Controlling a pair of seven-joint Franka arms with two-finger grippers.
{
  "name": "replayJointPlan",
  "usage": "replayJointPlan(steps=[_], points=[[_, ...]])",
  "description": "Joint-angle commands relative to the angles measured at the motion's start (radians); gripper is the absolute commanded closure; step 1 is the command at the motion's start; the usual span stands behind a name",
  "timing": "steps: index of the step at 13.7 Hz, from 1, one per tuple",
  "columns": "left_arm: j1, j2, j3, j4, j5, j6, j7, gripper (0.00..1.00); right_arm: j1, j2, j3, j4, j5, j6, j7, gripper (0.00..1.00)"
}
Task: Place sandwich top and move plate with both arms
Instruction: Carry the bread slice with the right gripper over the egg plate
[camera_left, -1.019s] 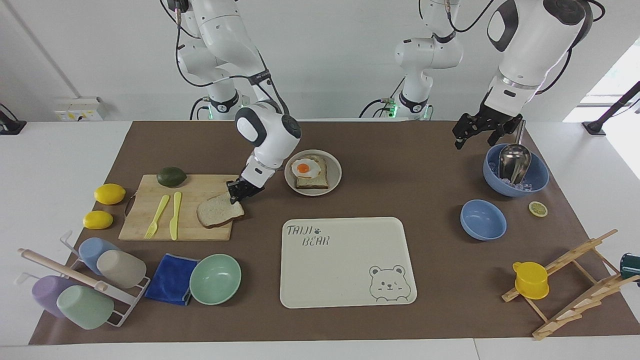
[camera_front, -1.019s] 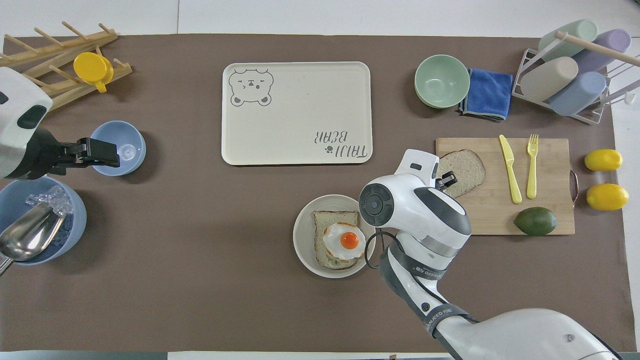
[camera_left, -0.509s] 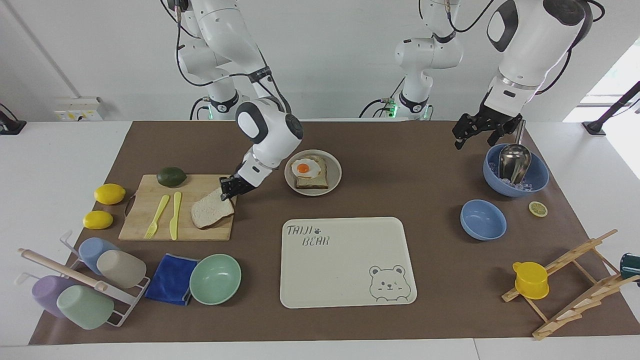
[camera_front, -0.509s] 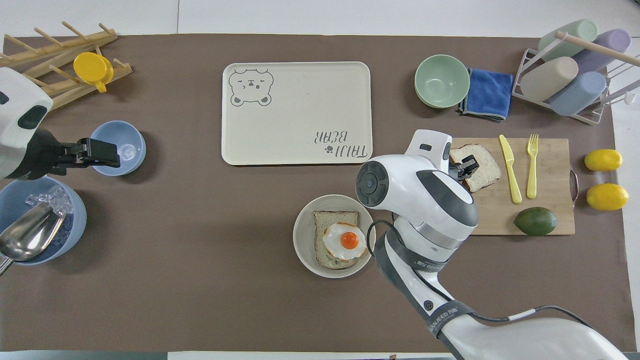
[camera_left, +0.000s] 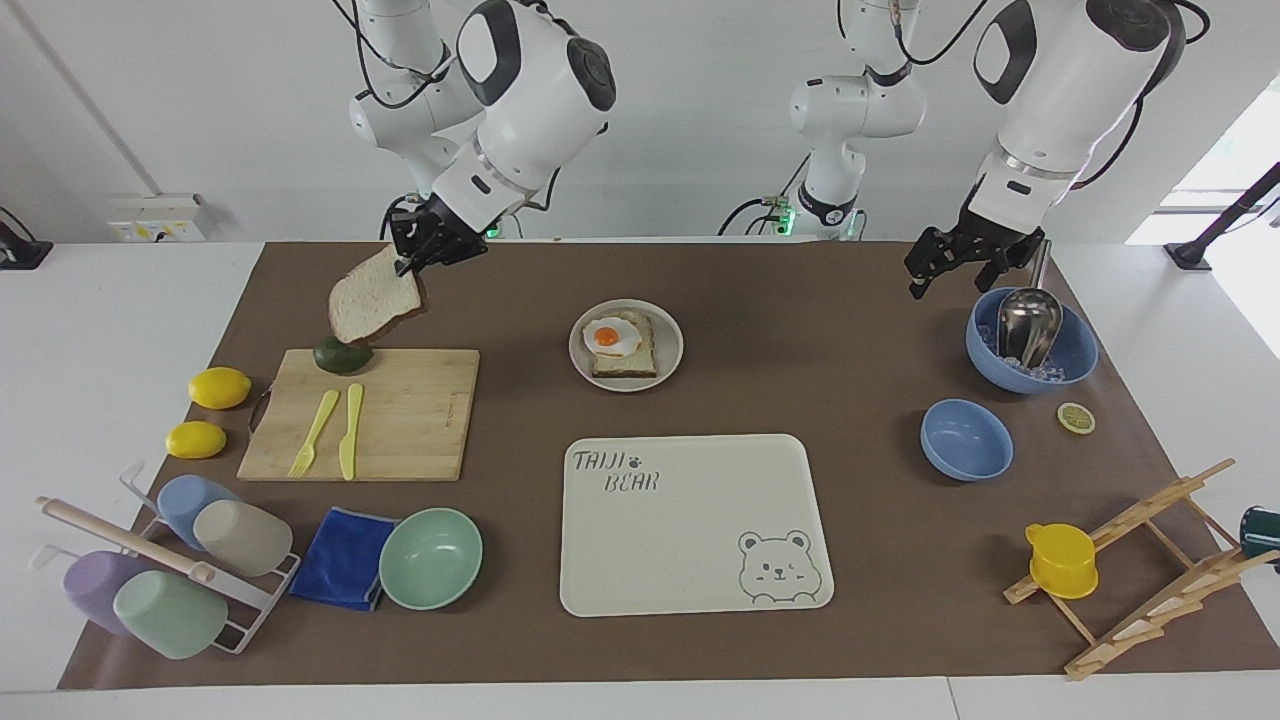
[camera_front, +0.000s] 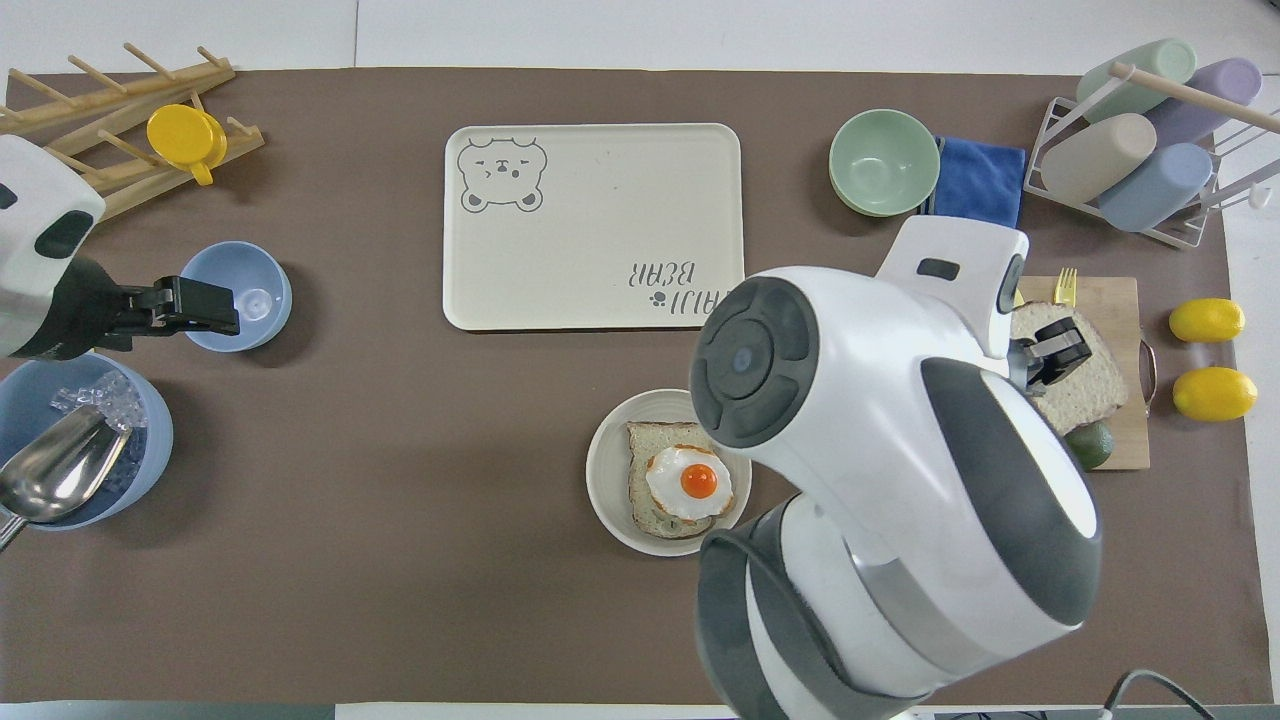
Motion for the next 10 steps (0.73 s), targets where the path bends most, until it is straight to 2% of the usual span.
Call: replayJointPlan(steps=[1, 2, 3, 6, 8, 10], points=[[0.011, -0.009, -0.003, -0.018, -0.014, 0.018, 0.006, 0.00, 0.025, 0.016, 0.013, 0.006, 0.138, 0.081, 0.111, 1.00], [0.012, -0.009, -0.003, -0.018, -0.012, 0.019, 0.006, 0.00, 0.028, 0.022, 0.015, 0.003, 0.189, 0.134, 0.159, 1.00], [0.012, -0.009, -0.003, -0.018, -0.014, 0.021, 0.006, 0.00, 0.056, 0.055, 0.018, 0.018, 0.223, 0.141, 0.175, 1.00], [0.014, -0.012, -0.002, -0.025, -0.014, 0.024, 0.007, 0.00, 0.113, 0.081, 0.030, 0.019, 0.304, 0.209, 0.288, 1.00], [0.014, -0.014, -0.002, -0.032, -0.014, 0.030, 0.007, 0.00, 0.140, 0.134, 0.035, 0.014, 0.326, 0.291, 0.365, 1.00], [0.014, -0.015, -0.002, -0.040, -0.014, 0.042, 0.006, 0.00, 0.166, 0.190, 0.036, 0.017, 0.336, 0.309, 0.396, 1.00]])
